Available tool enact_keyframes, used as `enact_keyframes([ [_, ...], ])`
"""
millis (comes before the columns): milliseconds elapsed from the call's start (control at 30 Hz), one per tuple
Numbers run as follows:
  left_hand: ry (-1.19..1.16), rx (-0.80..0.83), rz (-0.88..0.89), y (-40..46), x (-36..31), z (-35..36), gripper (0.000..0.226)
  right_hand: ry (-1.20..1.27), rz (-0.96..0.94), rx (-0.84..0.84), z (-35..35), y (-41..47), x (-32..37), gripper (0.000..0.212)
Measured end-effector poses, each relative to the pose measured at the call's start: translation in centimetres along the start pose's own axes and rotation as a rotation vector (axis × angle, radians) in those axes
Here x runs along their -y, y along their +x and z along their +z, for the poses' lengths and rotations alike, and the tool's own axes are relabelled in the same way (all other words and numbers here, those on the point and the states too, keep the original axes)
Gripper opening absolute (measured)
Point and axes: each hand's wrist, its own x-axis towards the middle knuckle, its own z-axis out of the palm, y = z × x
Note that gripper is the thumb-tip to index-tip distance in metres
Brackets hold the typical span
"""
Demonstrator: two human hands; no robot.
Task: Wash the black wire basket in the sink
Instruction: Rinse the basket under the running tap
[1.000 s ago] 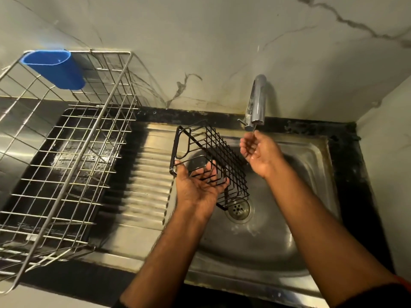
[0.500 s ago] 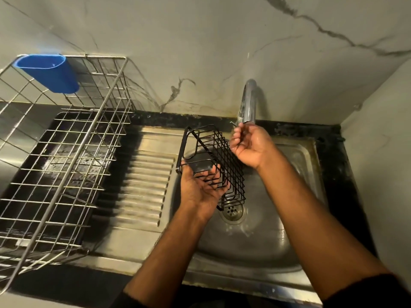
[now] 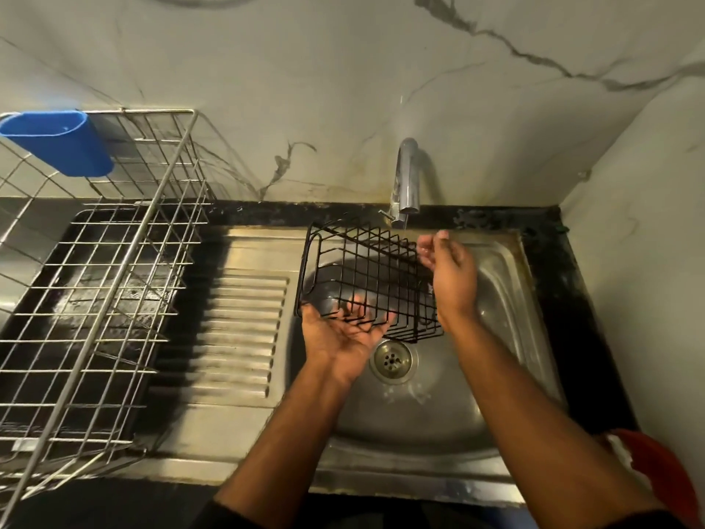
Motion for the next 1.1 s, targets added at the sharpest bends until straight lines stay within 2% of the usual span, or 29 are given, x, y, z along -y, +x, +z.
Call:
enact_keyframes([
  [67,-0.022,-0.016,-0.004,-0.3,0.1,0.2,0.076,-0.253,-0.151,0.099,0.3,-0.8,-0.4,0.038],
  [167,-0.002,-0.089,0.011,-0.9,0.1,1.0,0.067,-0.581,-0.365,0.428,2.2,-3.4,-0.3,0.063],
  [267,-0.042,-0.155,0.011,-1.3,-0.6,1.2,0.06,-0.769,-0.679,0.584,3.8,-5.2,0.5,0.07],
  [333,-0.068,-0.169,0.019,-1.3,-0.9,1.0,0.063,-0.852,-0.774,0.624,3.5,-4.5,0.5,0.066],
  [400,-0.108,-0.16,0.064,-1.5,-1.2,0.7,0.07,-0.887,-0.716,0.541,2.2,-2.4,-1.2,0.062],
  [500,-0.171,-0.158,0.081,-1.2,-1.5,-0.7,0.078,-0.776,-0.38,0.315,0.1,1.1,-3.7,0.061],
  [567,-0.196,-0.16,0.082,-1.3,-1.3,-1.4,0.079,-0.781,-0.268,0.248,0.5,2.3,-3.8,0.061],
  [667,-0.207,-0.166,0.069,-1.6,-0.5,-0.9,0.078,-0.921,-0.437,0.274,3.5,1.2,-2.0,0.061],
  [833,-0.179,-0.21,0.035,-1.3,-1.3,-0.8,0.065,-0.905,-0.808,0.6,6.6,-3.6,-0.6,0.065],
  [900,-0.168,-0.204,0.061,-1.6,-1.7,-1.0,0.065,-0.903,-0.854,0.645,5.1,-2.9,-1.7,0.063],
  [933,-0.165,-0.198,0.08,-1.8,-2.0,-1.1,0.068,-0.884,-0.784,0.614,4.1,-2.0,-2.7,0.062],
  [1033,-0.19,-0.196,0.123,-1.9,-2.7,-1.6,0.071,-0.836,-0.367,0.442,1.0,1.4,-5.1,0.062],
  [1100,-0.201,-0.2,0.146,-1.7,-2.8,-1.7,0.071,-0.833,-0.218,0.368,0.6,2.5,-4.8,0.06],
])
